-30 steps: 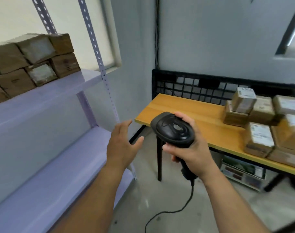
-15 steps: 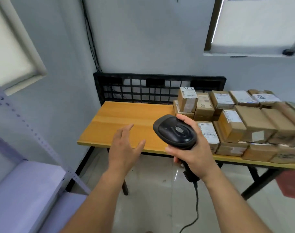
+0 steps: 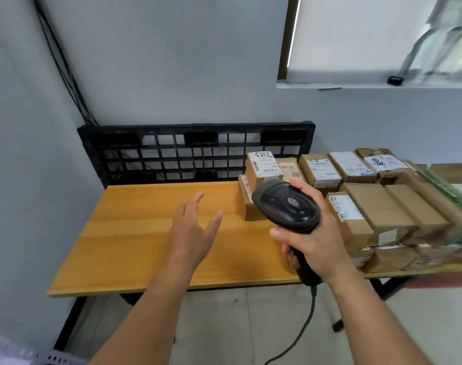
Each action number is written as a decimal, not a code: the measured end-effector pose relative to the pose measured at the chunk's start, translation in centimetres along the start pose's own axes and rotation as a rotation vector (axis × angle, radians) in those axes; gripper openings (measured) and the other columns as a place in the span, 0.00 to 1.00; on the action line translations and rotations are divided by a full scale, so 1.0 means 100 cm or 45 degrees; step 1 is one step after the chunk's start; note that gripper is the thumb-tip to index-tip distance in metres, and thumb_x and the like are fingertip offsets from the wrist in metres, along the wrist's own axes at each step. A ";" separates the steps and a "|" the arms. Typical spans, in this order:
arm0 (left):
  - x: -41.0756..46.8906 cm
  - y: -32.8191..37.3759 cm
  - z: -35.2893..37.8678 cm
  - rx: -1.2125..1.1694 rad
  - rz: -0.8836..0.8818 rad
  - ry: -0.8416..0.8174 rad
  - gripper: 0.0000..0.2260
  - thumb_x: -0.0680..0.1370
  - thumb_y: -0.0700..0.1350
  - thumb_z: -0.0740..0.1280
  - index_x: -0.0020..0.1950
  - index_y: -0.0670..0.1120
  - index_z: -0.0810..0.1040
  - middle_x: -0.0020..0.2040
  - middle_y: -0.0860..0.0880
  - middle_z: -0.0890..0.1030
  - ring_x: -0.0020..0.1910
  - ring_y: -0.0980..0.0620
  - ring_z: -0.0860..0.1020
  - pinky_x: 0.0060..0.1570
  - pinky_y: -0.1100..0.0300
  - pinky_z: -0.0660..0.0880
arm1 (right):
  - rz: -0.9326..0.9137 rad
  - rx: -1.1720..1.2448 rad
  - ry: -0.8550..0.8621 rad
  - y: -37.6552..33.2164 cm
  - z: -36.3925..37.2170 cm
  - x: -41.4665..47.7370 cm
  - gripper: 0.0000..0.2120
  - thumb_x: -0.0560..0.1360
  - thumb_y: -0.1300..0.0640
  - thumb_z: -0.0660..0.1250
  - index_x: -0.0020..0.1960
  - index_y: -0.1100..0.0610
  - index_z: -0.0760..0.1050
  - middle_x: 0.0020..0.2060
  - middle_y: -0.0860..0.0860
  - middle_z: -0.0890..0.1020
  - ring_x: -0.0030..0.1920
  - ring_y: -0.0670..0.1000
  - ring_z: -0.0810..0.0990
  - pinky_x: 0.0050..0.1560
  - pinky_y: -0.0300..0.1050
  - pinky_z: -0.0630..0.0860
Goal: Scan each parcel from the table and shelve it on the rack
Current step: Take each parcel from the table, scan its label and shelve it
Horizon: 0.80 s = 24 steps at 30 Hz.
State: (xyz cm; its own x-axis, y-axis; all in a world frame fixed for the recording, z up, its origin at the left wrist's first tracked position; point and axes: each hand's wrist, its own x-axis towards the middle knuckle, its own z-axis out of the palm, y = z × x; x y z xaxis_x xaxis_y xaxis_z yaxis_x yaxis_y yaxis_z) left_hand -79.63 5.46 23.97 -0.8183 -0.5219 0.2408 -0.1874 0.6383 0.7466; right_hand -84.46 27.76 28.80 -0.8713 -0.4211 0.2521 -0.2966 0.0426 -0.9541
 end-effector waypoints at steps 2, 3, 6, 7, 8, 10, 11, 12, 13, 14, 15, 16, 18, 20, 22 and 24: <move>0.014 0.003 0.012 -0.034 -0.010 -0.028 0.26 0.78 0.55 0.65 0.74 0.52 0.64 0.69 0.52 0.70 0.66 0.53 0.69 0.62 0.51 0.72 | 0.024 -0.028 0.020 0.007 -0.009 0.009 0.40 0.66 0.66 0.78 0.68 0.38 0.68 0.61 0.51 0.76 0.35 0.48 0.82 0.32 0.46 0.81; 0.022 0.005 0.019 -0.047 -0.012 -0.038 0.26 0.78 0.55 0.65 0.74 0.51 0.64 0.69 0.52 0.70 0.65 0.53 0.70 0.61 0.51 0.72 | 0.033 -0.031 0.028 0.011 -0.013 0.014 0.40 0.66 0.65 0.78 0.68 0.37 0.68 0.61 0.52 0.76 0.35 0.48 0.82 0.32 0.46 0.81; 0.045 0.013 0.038 -0.086 -0.049 -0.069 0.26 0.78 0.55 0.65 0.74 0.51 0.64 0.70 0.52 0.70 0.65 0.54 0.70 0.61 0.51 0.72 | 0.064 -0.017 0.036 0.023 -0.028 0.033 0.40 0.66 0.67 0.78 0.67 0.36 0.68 0.60 0.53 0.76 0.34 0.52 0.82 0.33 0.48 0.81; 0.052 0.015 0.044 -0.105 -0.067 -0.078 0.26 0.79 0.55 0.65 0.74 0.51 0.64 0.70 0.52 0.69 0.65 0.54 0.70 0.62 0.51 0.72 | 0.082 -0.020 0.035 0.027 -0.032 0.040 0.40 0.67 0.67 0.77 0.67 0.36 0.68 0.60 0.52 0.76 0.33 0.55 0.82 0.34 0.49 0.82; 0.059 0.018 0.051 -0.119 -0.083 -0.086 0.26 0.79 0.55 0.64 0.75 0.51 0.64 0.71 0.52 0.69 0.65 0.54 0.70 0.62 0.51 0.72 | 0.101 -0.029 0.033 0.032 -0.037 0.048 0.39 0.67 0.66 0.77 0.67 0.35 0.68 0.61 0.50 0.75 0.34 0.56 0.82 0.35 0.51 0.82; 0.074 0.023 0.064 -0.130 -0.110 -0.116 0.26 0.79 0.55 0.64 0.75 0.52 0.63 0.71 0.52 0.69 0.65 0.55 0.70 0.61 0.51 0.72 | 0.124 -0.039 0.023 0.040 -0.046 0.065 0.39 0.67 0.65 0.78 0.67 0.35 0.68 0.61 0.49 0.74 0.34 0.57 0.83 0.36 0.54 0.83; 0.080 0.026 0.069 -0.137 -0.126 -0.135 0.26 0.79 0.56 0.63 0.76 0.52 0.62 0.71 0.52 0.69 0.65 0.55 0.70 0.61 0.51 0.72 | 0.130 -0.031 0.018 0.045 -0.049 0.072 0.39 0.67 0.64 0.78 0.67 0.34 0.68 0.62 0.49 0.75 0.34 0.57 0.83 0.36 0.53 0.83; 0.090 0.029 0.077 -0.148 -0.146 -0.156 0.26 0.80 0.56 0.63 0.76 0.52 0.61 0.72 0.52 0.68 0.65 0.54 0.70 0.61 0.51 0.72 | 0.133 -0.020 0.013 0.050 -0.054 0.083 0.38 0.66 0.62 0.79 0.67 0.34 0.68 0.62 0.50 0.75 0.34 0.55 0.83 0.35 0.52 0.82; 0.099 0.031 0.084 -0.163 -0.174 -0.179 0.26 0.80 0.56 0.63 0.76 0.52 0.61 0.72 0.51 0.68 0.66 0.53 0.70 0.61 0.52 0.73 | 0.138 -0.020 0.004 0.055 -0.057 0.092 0.38 0.65 0.60 0.79 0.67 0.34 0.68 0.62 0.51 0.75 0.33 0.54 0.82 0.34 0.50 0.81; 0.109 0.033 0.091 -0.179 -0.201 -0.202 0.27 0.80 0.56 0.63 0.76 0.52 0.60 0.72 0.50 0.68 0.66 0.52 0.70 0.60 0.52 0.73 | 0.145 -0.029 -0.005 0.060 -0.059 0.101 0.38 0.65 0.59 0.78 0.66 0.34 0.68 0.61 0.51 0.76 0.32 0.55 0.82 0.33 0.49 0.81; 0.119 0.036 0.100 -0.190 -0.224 -0.223 0.27 0.80 0.56 0.63 0.77 0.52 0.60 0.72 0.49 0.68 0.66 0.52 0.70 0.60 0.53 0.73 | 0.152 -0.036 -0.014 0.066 -0.062 0.111 0.38 0.65 0.59 0.78 0.66 0.34 0.68 0.61 0.52 0.76 0.31 0.56 0.82 0.33 0.49 0.80; 0.129 0.039 0.109 -0.193 -0.242 -0.240 0.27 0.80 0.57 0.63 0.77 0.53 0.60 0.73 0.49 0.68 0.66 0.51 0.70 0.59 0.53 0.73 | 0.159 -0.037 -0.018 0.072 -0.065 0.121 0.38 0.66 0.61 0.79 0.66 0.34 0.68 0.61 0.52 0.77 0.30 0.56 0.82 0.32 0.49 0.80; 0.147 0.044 0.126 -0.185 -0.282 -0.283 0.28 0.79 0.57 0.63 0.77 0.53 0.59 0.73 0.48 0.67 0.67 0.50 0.70 0.61 0.51 0.72 | 0.178 -0.021 -0.025 0.083 -0.068 0.138 0.38 0.67 0.65 0.78 0.66 0.35 0.69 0.60 0.52 0.77 0.29 0.56 0.81 0.31 0.49 0.80; 0.160 0.045 0.142 -0.180 -0.328 -0.342 0.29 0.79 0.57 0.64 0.77 0.52 0.58 0.74 0.47 0.66 0.69 0.48 0.69 0.64 0.47 0.71 | 0.202 0.001 -0.044 0.091 -0.069 0.152 0.37 0.68 0.66 0.77 0.64 0.33 0.69 0.58 0.53 0.78 0.28 0.56 0.80 0.30 0.48 0.79; 0.170 0.045 0.155 -0.177 -0.371 -0.396 0.30 0.79 0.55 0.65 0.78 0.51 0.58 0.73 0.47 0.68 0.68 0.48 0.70 0.64 0.45 0.71 | 0.227 0.017 -0.058 0.099 -0.069 0.163 0.37 0.68 0.66 0.77 0.63 0.32 0.69 0.57 0.52 0.79 0.28 0.56 0.80 0.30 0.46 0.78; 0.174 0.043 0.164 -0.227 -0.422 -0.436 0.30 0.79 0.53 0.66 0.78 0.50 0.58 0.70 0.49 0.71 0.63 0.50 0.73 0.61 0.48 0.74 | 0.254 0.032 -0.068 0.105 -0.069 0.173 0.37 0.68 0.66 0.77 0.64 0.33 0.69 0.57 0.51 0.79 0.28 0.56 0.80 0.30 0.46 0.78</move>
State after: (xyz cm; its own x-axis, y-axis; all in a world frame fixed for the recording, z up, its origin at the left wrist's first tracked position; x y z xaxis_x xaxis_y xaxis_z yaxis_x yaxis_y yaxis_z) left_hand -103.59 8.35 21.19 -0.8675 -0.4455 -0.2215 -0.3956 0.3477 0.8501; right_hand -105.34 27.16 24.23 -0.8895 -0.4543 0.0497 -0.1099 0.1072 -0.9881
